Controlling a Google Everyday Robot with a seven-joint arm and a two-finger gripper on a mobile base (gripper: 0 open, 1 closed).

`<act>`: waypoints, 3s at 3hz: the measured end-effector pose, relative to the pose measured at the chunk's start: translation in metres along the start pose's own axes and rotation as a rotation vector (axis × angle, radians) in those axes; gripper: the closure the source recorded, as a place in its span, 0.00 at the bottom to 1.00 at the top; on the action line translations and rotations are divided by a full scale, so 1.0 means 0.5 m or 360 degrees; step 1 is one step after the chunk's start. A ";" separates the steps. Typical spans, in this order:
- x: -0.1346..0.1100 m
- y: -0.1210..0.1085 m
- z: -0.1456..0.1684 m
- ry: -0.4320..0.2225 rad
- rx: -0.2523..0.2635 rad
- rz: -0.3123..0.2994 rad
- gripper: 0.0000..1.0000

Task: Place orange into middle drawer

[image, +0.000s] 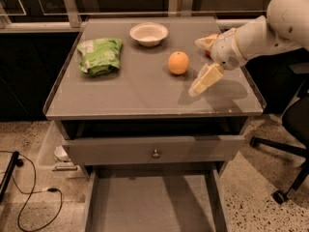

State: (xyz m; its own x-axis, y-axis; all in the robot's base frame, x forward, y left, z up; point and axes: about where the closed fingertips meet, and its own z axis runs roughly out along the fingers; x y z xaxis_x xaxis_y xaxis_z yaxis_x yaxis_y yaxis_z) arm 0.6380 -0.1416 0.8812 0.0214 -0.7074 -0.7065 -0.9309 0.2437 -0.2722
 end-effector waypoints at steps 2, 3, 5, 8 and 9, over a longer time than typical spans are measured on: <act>0.012 -0.079 0.112 -0.0037 -0.0062 0.0097 0.00; 0.011 -0.081 0.113 -0.0039 -0.0061 0.0096 0.00; 0.011 -0.081 0.113 -0.0039 -0.0061 0.0096 0.42; 0.010 -0.081 0.113 -0.0039 -0.0061 0.0096 1.00; 0.010 -0.081 0.113 -0.0039 -0.0061 0.0096 1.00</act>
Offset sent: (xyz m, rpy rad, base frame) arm 0.0654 0.0149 -0.0350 0.0358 0.0659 -0.0357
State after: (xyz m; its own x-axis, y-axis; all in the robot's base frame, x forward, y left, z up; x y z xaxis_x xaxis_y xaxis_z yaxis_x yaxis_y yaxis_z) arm 0.6965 -0.1176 0.8515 -0.0265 -0.6757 -0.7367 -0.9440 0.2593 -0.2039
